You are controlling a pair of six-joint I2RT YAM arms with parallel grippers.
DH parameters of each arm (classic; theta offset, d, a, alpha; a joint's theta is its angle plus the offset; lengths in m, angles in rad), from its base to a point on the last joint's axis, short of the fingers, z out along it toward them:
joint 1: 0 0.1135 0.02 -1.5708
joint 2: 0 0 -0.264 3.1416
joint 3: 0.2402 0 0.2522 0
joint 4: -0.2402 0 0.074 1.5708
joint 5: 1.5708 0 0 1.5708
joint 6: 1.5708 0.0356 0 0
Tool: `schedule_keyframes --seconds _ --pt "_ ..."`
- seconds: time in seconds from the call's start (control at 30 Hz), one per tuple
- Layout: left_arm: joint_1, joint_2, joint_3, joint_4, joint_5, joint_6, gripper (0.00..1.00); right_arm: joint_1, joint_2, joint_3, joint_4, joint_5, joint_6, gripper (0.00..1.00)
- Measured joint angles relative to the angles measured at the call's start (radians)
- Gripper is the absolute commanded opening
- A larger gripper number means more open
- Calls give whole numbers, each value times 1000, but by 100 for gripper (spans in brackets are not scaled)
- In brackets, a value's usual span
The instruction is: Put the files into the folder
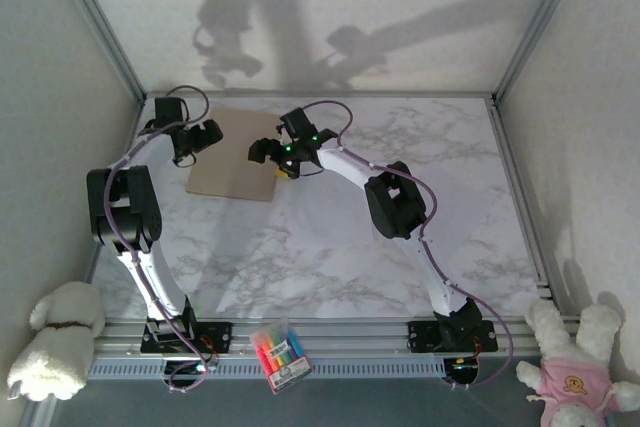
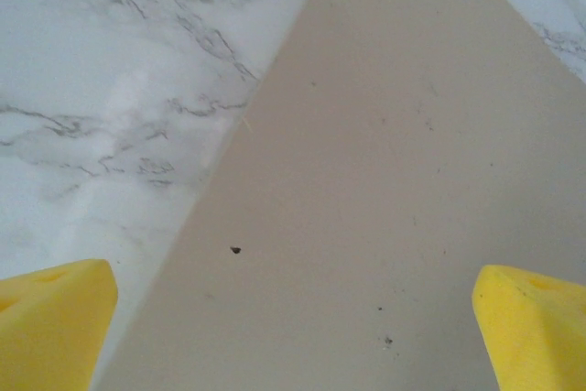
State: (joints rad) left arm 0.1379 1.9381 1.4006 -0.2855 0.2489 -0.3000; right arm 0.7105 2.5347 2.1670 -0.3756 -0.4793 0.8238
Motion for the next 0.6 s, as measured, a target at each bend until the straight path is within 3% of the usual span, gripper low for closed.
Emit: schedule_keyframes --seconds 0.6 --pt "1 108 52 -30 -25 16 99 0 28 39 -40 16 0 93"
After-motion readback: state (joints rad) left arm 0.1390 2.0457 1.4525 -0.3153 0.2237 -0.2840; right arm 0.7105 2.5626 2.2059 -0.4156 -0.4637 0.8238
